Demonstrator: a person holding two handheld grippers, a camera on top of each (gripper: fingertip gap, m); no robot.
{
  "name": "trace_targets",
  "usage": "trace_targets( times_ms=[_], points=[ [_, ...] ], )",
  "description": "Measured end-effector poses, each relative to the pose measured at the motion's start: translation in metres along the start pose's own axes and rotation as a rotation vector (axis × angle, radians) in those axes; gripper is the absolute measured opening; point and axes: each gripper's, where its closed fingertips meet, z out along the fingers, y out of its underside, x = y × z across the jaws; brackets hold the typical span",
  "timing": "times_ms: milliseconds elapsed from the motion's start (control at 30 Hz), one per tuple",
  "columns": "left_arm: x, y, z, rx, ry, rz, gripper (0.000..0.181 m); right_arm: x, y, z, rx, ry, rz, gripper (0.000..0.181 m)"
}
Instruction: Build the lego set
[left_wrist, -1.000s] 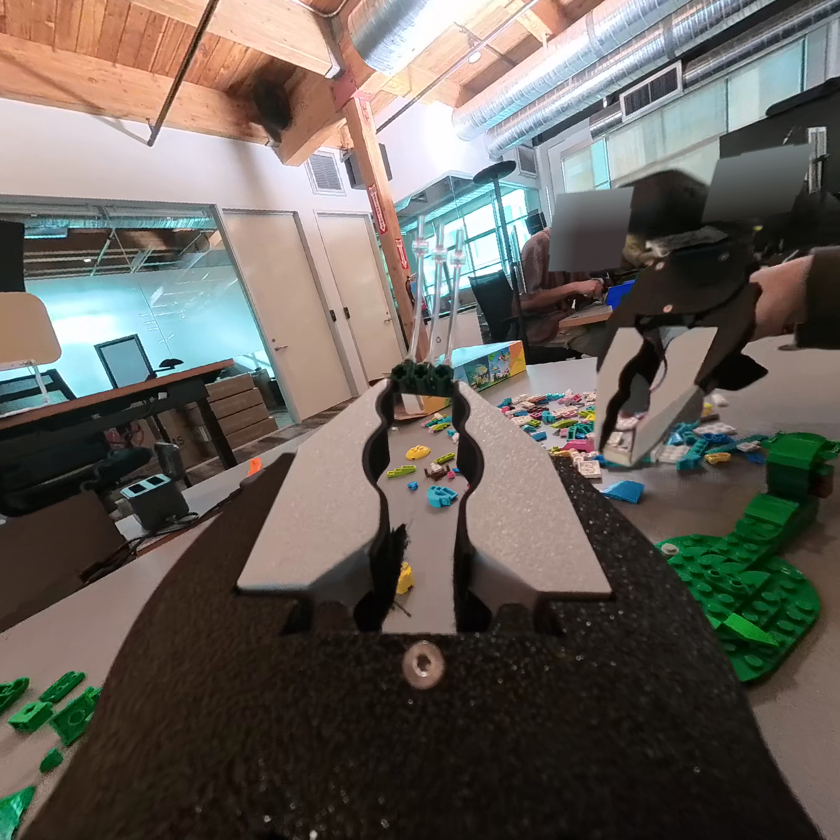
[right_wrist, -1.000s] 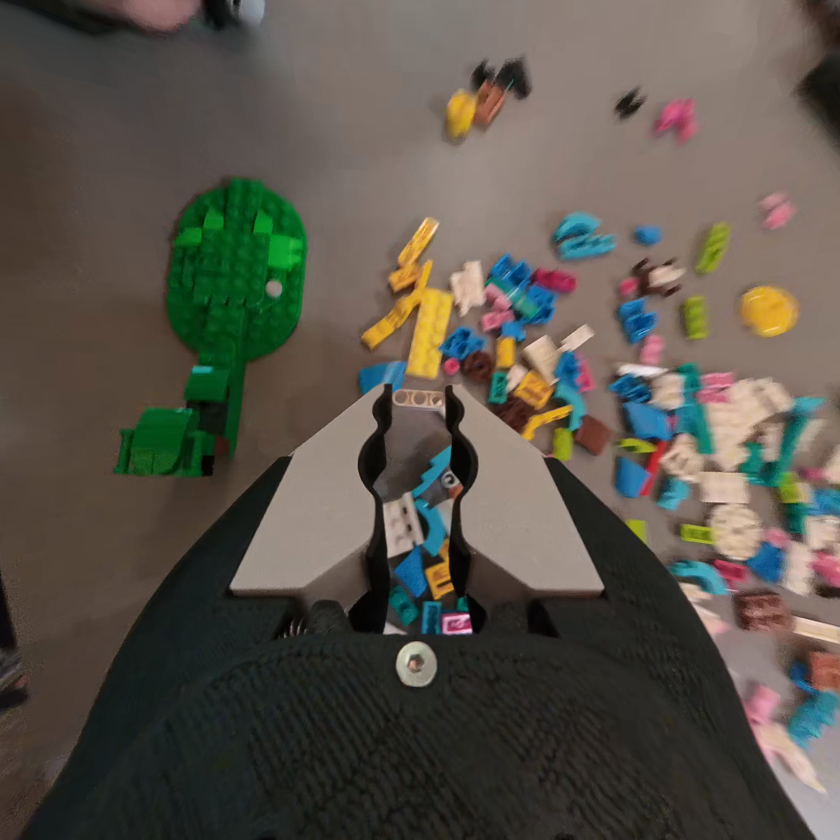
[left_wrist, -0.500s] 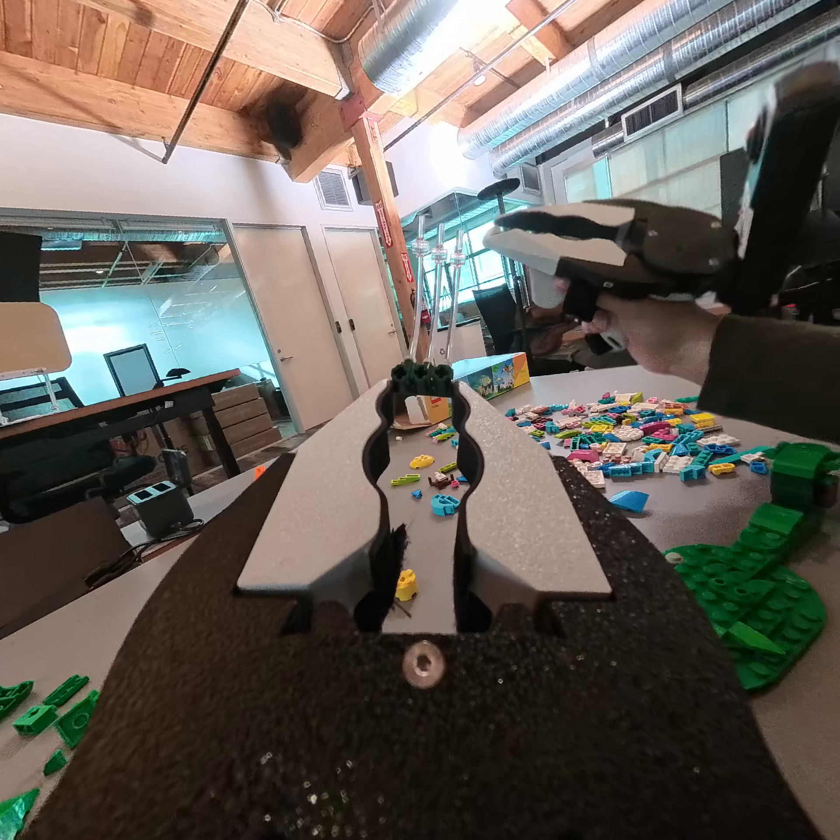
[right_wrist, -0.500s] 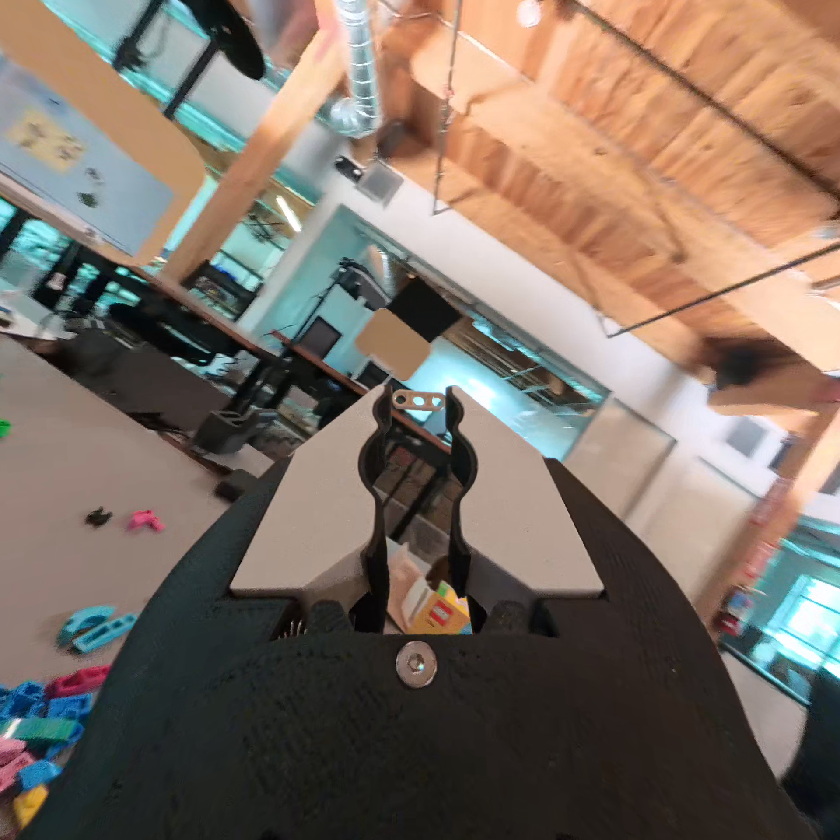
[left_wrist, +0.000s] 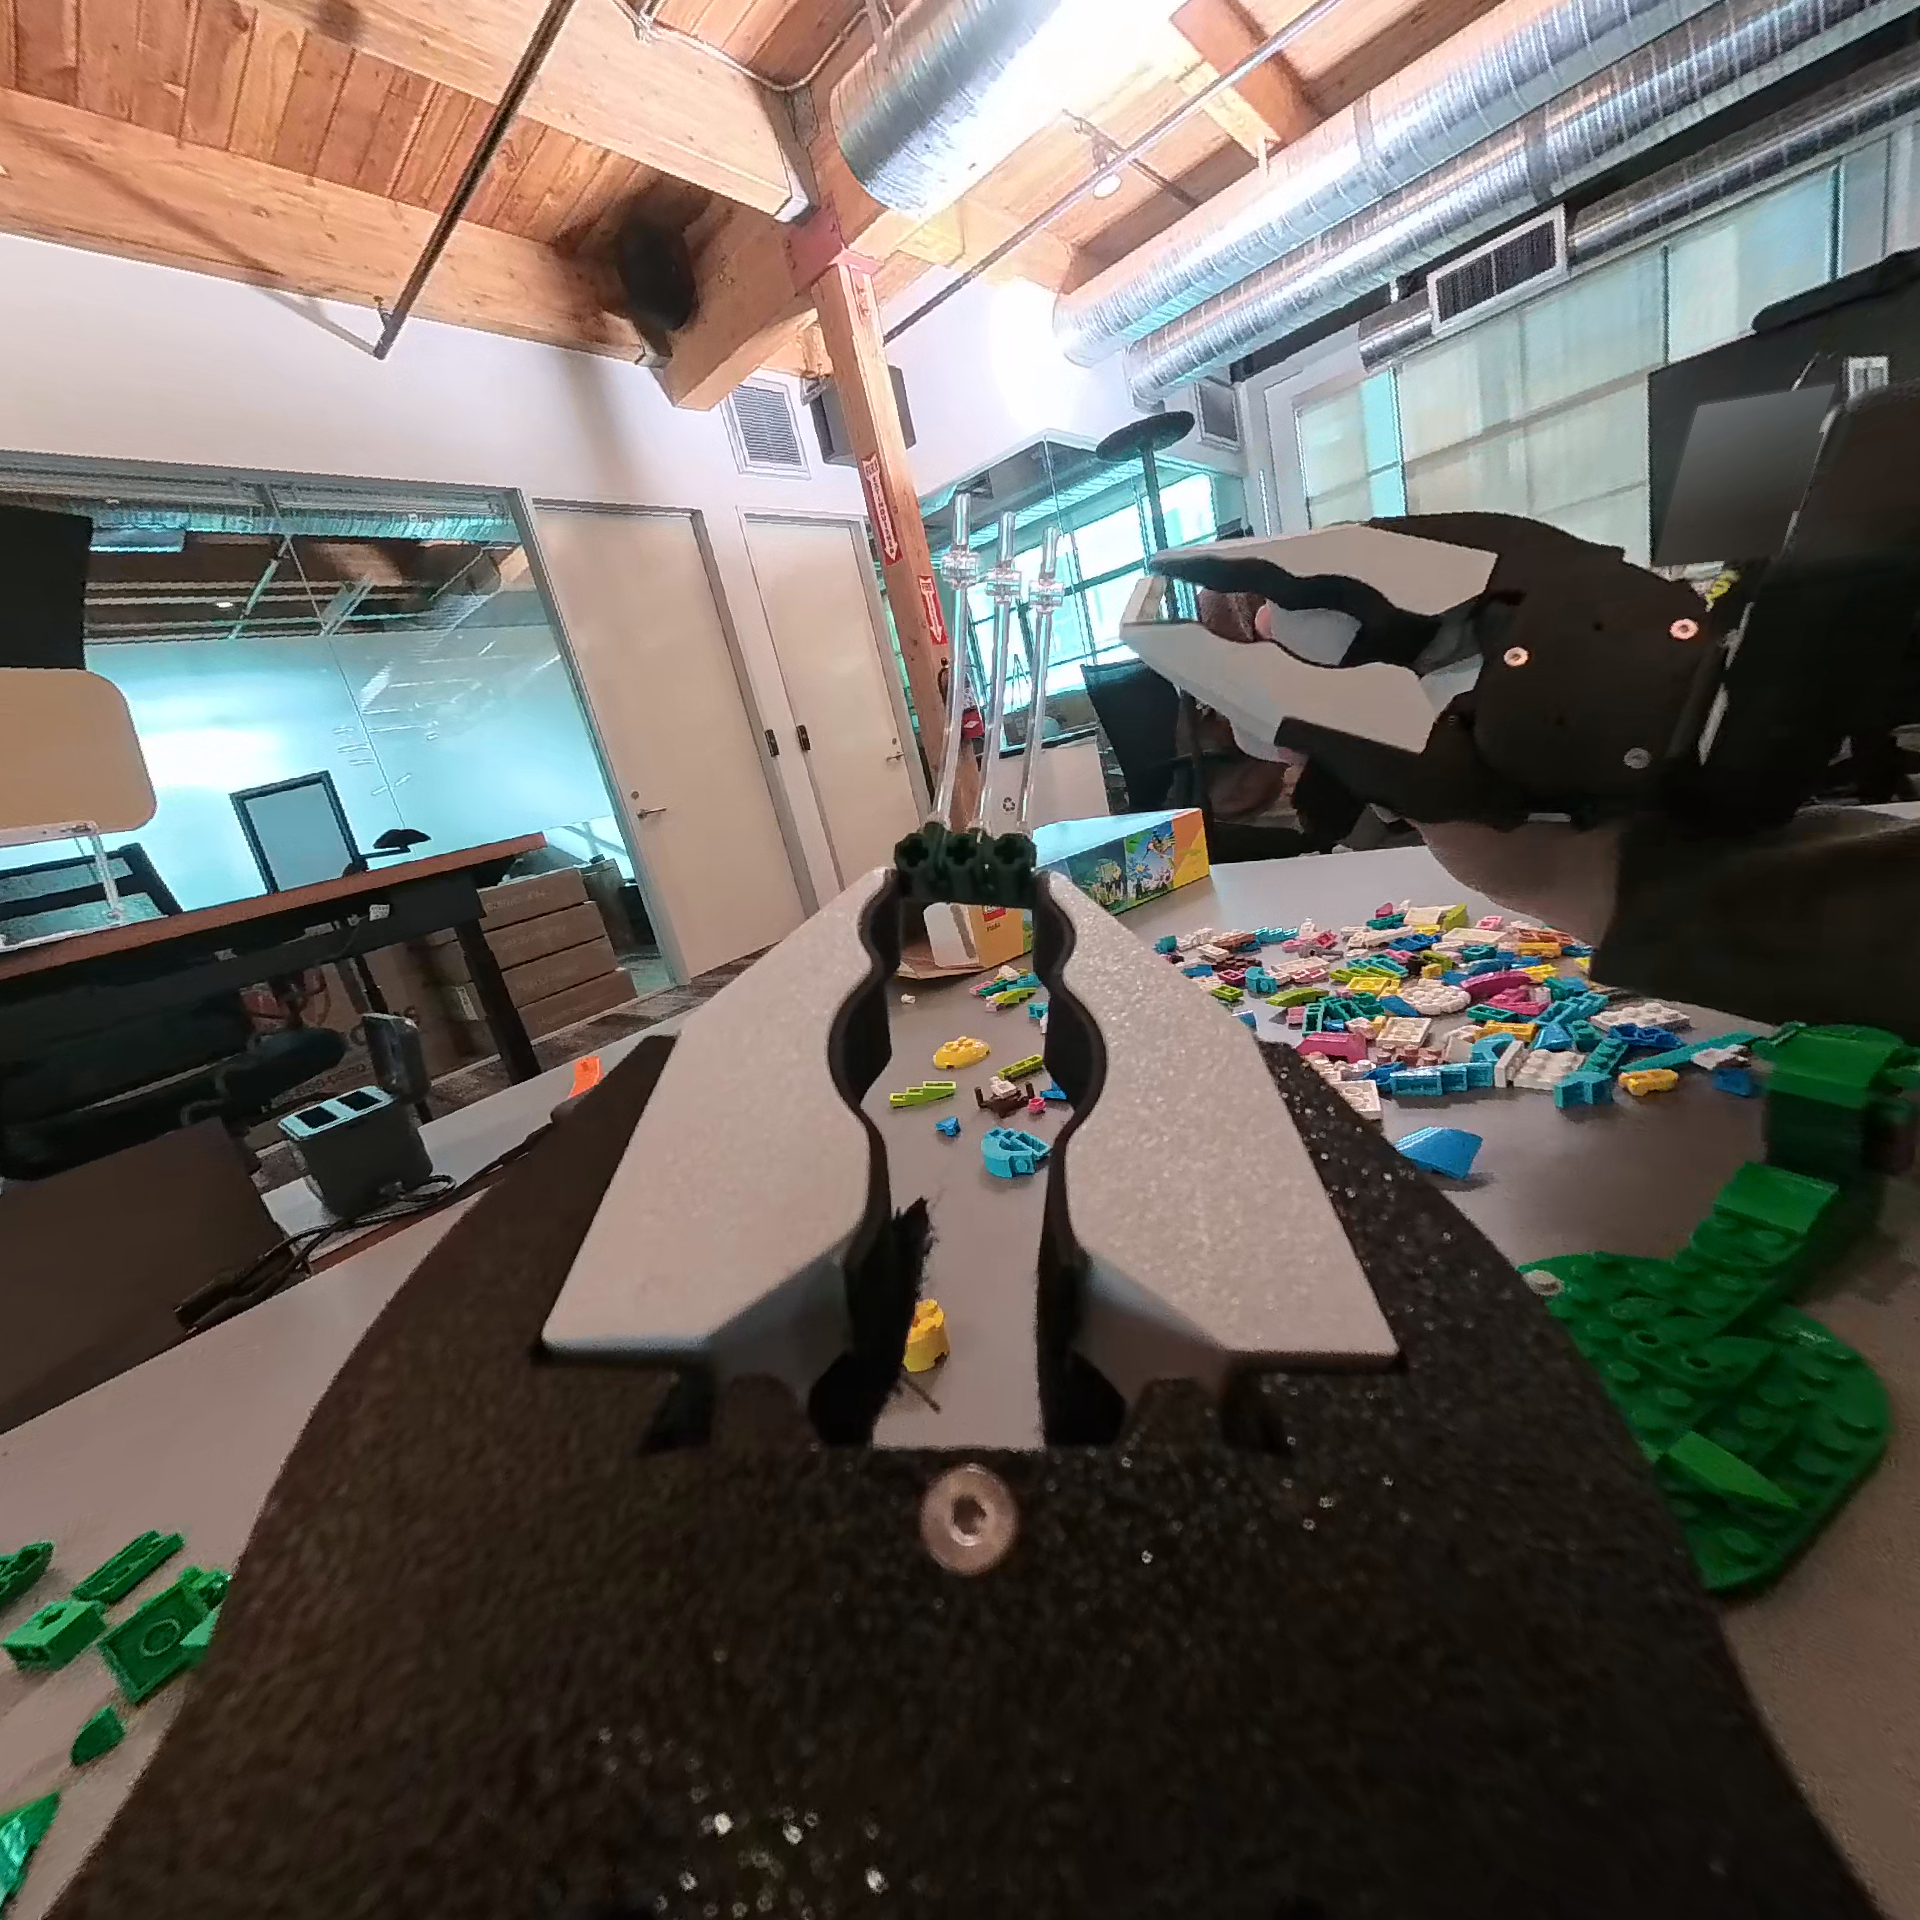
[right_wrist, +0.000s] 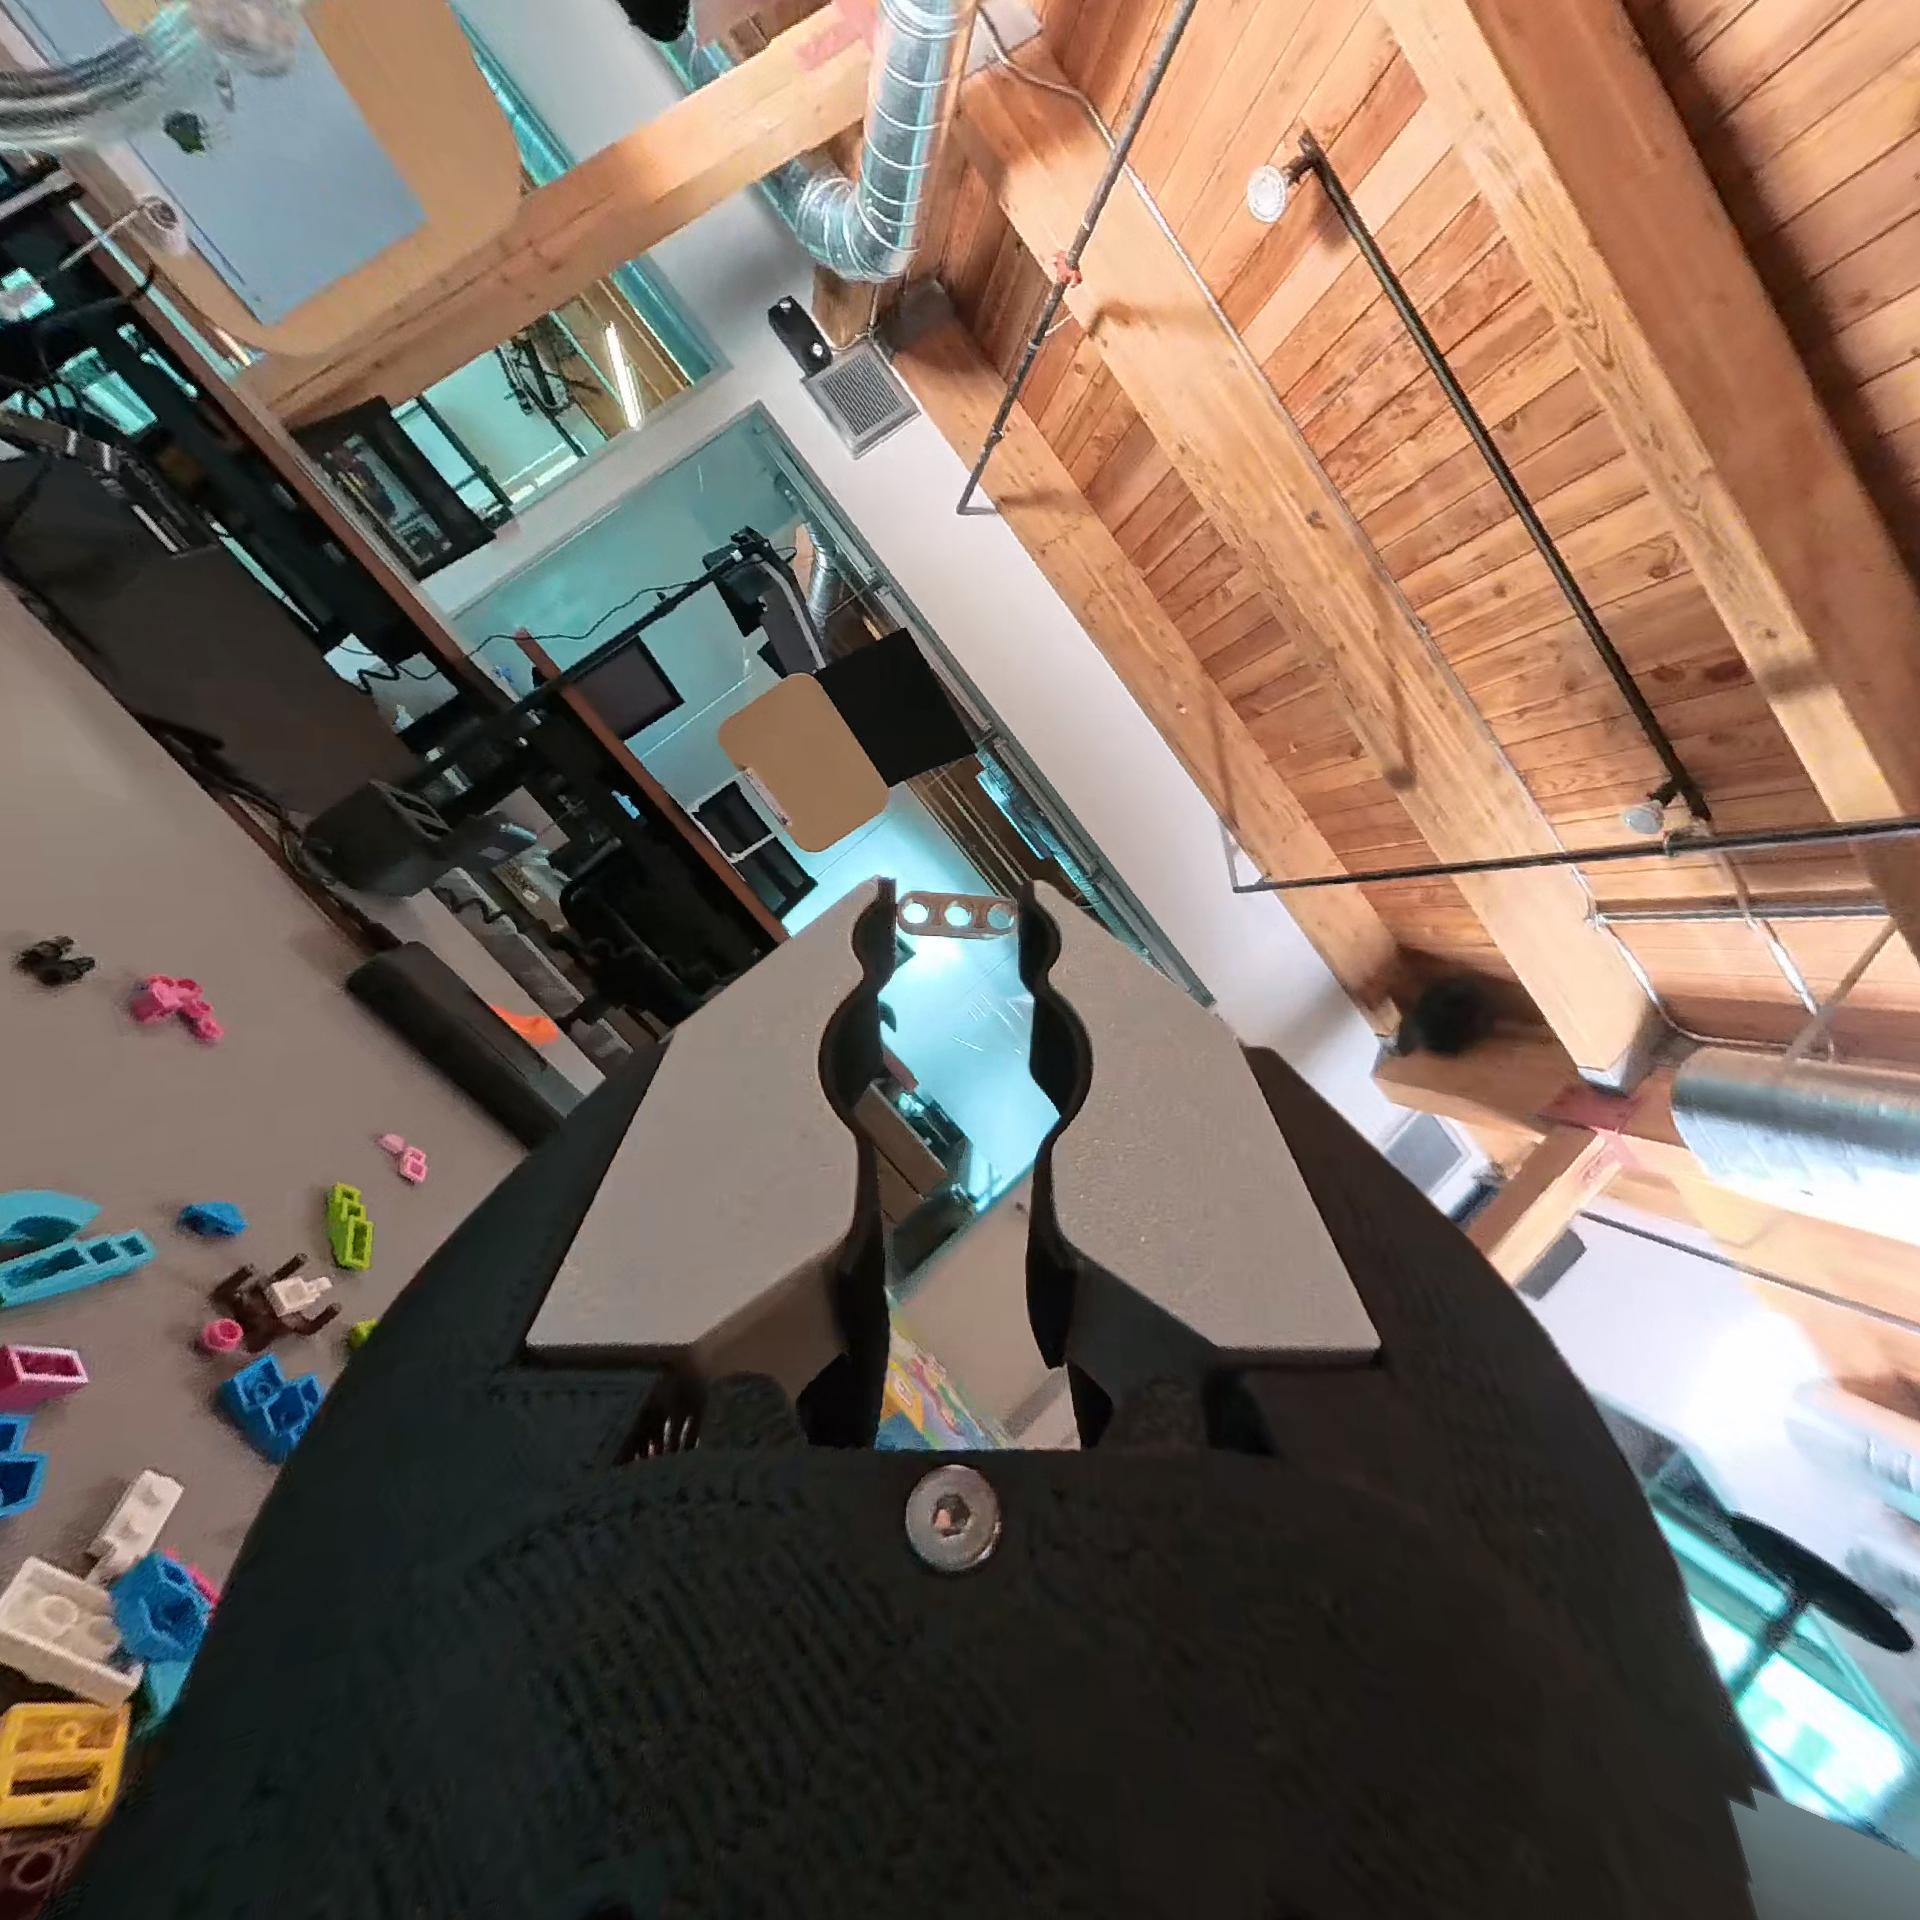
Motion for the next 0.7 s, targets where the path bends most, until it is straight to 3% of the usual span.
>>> trace_targets(
  times_ms=[700],
  points=[
    [-0.001,0.000,-0.001,0.002,-0.002,-0.002,0.022,-0.002,0.003,0.000,-0.014,0.008,-0.020,0.022]
  ],
)
